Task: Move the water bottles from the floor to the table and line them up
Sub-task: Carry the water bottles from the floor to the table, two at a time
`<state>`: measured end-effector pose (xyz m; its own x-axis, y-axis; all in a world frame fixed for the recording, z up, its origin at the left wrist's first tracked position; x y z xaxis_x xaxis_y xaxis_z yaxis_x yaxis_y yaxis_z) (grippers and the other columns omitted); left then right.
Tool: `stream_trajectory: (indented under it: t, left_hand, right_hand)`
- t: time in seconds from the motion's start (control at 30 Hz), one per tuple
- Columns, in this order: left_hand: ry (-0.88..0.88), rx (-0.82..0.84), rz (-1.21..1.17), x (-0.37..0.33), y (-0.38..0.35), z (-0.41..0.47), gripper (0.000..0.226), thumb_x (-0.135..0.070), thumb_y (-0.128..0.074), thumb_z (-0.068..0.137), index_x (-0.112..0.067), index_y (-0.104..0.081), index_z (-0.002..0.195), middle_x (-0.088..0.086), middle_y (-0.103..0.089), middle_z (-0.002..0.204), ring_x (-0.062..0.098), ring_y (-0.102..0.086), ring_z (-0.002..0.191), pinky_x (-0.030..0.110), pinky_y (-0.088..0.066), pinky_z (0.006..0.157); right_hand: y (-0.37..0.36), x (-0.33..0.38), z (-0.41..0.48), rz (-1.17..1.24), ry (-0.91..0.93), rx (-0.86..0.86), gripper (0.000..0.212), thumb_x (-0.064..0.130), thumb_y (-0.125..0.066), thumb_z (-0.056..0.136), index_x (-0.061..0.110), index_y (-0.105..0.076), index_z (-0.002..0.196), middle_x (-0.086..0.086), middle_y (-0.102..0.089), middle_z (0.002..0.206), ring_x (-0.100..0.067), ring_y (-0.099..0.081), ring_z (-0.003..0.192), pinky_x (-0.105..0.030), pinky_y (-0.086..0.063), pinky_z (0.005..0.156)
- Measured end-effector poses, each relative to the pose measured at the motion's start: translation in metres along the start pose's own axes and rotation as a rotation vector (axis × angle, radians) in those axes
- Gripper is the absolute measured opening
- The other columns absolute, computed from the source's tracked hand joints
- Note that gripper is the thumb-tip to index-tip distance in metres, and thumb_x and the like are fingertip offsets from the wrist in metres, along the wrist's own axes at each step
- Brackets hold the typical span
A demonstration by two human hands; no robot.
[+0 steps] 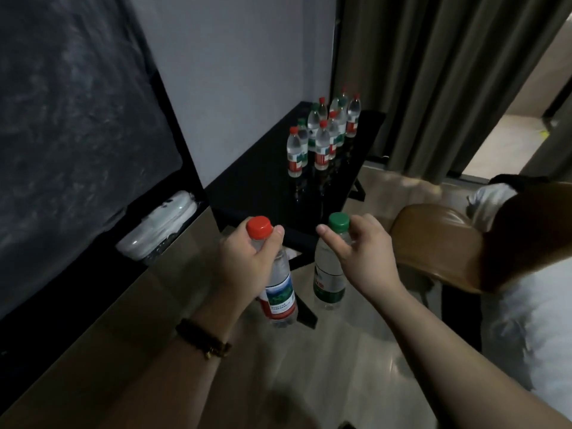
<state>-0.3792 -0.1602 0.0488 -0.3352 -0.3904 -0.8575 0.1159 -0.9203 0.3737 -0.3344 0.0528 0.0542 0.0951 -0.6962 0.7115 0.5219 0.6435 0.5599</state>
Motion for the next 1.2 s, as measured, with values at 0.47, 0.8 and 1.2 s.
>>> stream_trajectory:
  t: [0.47, 0.8, 1.2]
  left_hand:
    - [0.145, 0.028, 0.009, 0.049, -0.163, 0.226, 0.033, -0.066, -0.057, 0.08, -0.034, -0.064, 0.085, -0.015, -0.072, 0.078, -0.001, -0.069, 0.073, 0.02, -0.049, 0.062]
    - [0.144, 0.069, -0.02, 0.097, -0.246, 0.359, 0.032, -0.067, -0.061, 0.083, -0.035, -0.06, 0.084, -0.014, -0.068, 0.076, 0.002, -0.065, 0.068, 0.016, -0.048, 0.061]
    - [0.332, 0.033, 0.07, 0.132, -0.323, 0.428, 0.049, -0.076, -0.057, 0.078, -0.028, -0.063, 0.087, -0.007, -0.07, 0.077, 0.006, -0.068, 0.073, 0.039, -0.059, 0.071]
  right_hand:
    - [-0.047, -0.136, 0.249, -0.016, 0.026, 0.072, 0.029, 0.052, -0.069, 0.087, 0.024, -0.061, 0.084, 0.007, -0.052, 0.08, -0.001, -0.047, 0.072, -0.005, -0.035, 0.065]
    - [-0.095, -0.203, 0.387, -0.099, -0.053, 0.217, 0.044, 0.064, -0.058, 0.088, 0.023, -0.067, 0.102, 0.006, -0.058, 0.095, -0.008, -0.058, 0.084, -0.034, -0.052, 0.07]
    - [-0.164, -0.294, 0.51, -0.039, -0.078, 0.4, 0.034, 0.057, -0.066, 0.088, 0.024, -0.064, 0.097, 0.007, -0.056, 0.091, -0.007, -0.056, 0.08, -0.029, -0.049, 0.065]
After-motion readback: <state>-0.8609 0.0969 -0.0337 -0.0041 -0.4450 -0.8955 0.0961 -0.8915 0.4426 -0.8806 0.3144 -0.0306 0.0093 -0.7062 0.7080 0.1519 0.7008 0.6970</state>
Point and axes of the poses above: each hand's wrist, its own z-axis towards the middle knuckle, its own y-axis out of the back of the hand, x = y × z, the point moved 3 cm from there along z, towards the middle knuckle
